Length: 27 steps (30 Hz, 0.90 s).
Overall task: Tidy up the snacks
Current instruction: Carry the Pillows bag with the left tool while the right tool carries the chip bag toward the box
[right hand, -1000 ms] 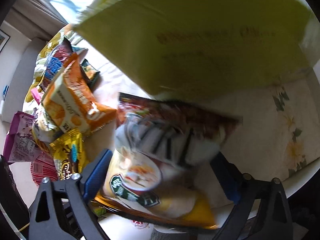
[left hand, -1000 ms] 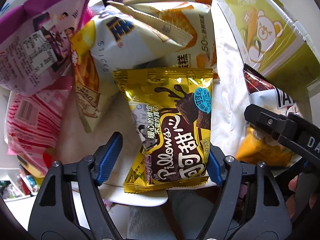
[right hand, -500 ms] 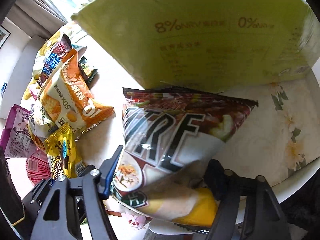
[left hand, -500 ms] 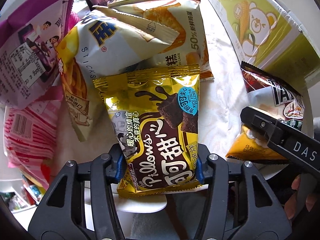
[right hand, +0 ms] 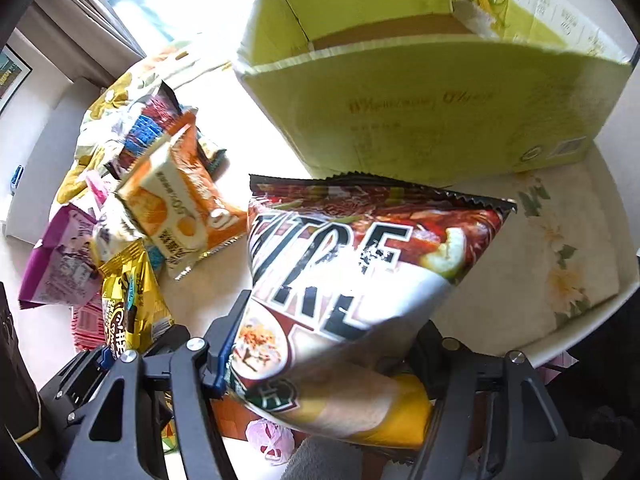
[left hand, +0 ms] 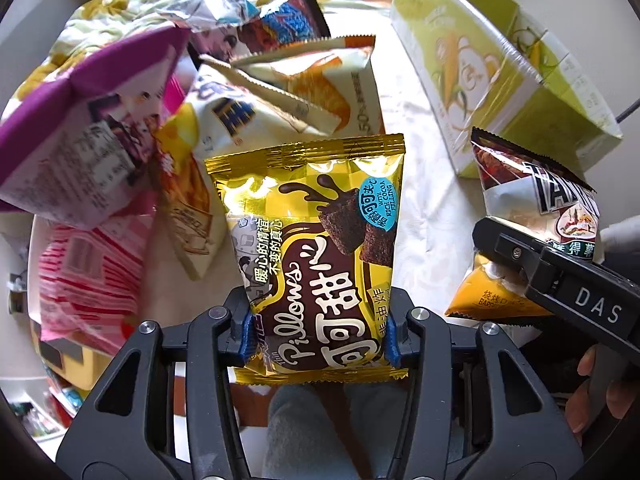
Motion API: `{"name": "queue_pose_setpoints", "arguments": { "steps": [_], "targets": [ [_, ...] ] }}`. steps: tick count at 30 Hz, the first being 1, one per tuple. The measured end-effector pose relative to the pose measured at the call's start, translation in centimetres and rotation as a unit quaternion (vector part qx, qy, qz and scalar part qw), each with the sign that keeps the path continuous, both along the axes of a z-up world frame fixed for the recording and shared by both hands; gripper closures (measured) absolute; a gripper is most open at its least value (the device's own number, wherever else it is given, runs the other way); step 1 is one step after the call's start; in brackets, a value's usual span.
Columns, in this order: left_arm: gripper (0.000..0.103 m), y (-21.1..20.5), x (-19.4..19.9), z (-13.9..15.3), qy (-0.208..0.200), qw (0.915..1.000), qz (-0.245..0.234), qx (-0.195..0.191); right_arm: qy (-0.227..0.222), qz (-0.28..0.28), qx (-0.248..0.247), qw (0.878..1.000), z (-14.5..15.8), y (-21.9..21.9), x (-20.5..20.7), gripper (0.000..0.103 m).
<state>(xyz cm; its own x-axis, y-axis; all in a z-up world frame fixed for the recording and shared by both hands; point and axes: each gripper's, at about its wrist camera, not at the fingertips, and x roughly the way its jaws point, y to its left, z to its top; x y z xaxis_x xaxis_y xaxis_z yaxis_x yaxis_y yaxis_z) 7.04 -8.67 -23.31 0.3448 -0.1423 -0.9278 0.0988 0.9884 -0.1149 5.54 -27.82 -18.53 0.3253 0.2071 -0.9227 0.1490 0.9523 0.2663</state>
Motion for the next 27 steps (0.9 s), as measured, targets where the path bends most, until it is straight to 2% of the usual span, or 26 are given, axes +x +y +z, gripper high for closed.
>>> {"name": "queue_pose_setpoints", "arguments": {
  "steps": [5, 8, 13, 17, 20, 24, 27],
  "targets": [
    [0.060, 1.7, -1.0, 2.9, -0.022, 0.9995, -0.013, -0.018, -0.026, -0.011, -0.002, 1.000, 2.9, 0.3, -1.7, 0.041],
    [0.060, 3.2, -2.2, 5.8, -0.040, 0.9983, -0.028, -0.032, -0.050, -0.012, -0.006, 0.999, 5.7, 0.5, -2.5, 0.041],
    [0.060, 3.6, -1.4, 10.5, -0.091, 0.9928, -0.068, -0.037, -0.104, -0.016, -0.019, 0.994, 10.4, 0.3, -2.0, 0.041],
    [0.060, 1.7, 1.1, 13.5, -0.123, 0.9879, -0.089, -0.033, -0.138, 0.001, -0.030, 0.990, 13.4, -0.2, -0.4, 0.041],
    [0.060, -0.3, 3.8, 15.2, -0.138, 0.9855, -0.094, -0.032, -0.157, 0.023, -0.031, 0.987, 14.4, -1.2, 1.7, 0.041],
    [0.060, -3.7, 7.4, 17.2, -0.155, 0.9835, -0.088, -0.030, -0.161, 0.039, -0.040, 0.985, 15.2, -3.8, 4.9, 0.041],
    [0.060, -6.7, 10.6, 18.1, -0.154, 0.9838, -0.082, -0.041, -0.165, 0.049, -0.052, 0.984, 15.9, -5.9, 7.6, 0.041]
  ]
}}
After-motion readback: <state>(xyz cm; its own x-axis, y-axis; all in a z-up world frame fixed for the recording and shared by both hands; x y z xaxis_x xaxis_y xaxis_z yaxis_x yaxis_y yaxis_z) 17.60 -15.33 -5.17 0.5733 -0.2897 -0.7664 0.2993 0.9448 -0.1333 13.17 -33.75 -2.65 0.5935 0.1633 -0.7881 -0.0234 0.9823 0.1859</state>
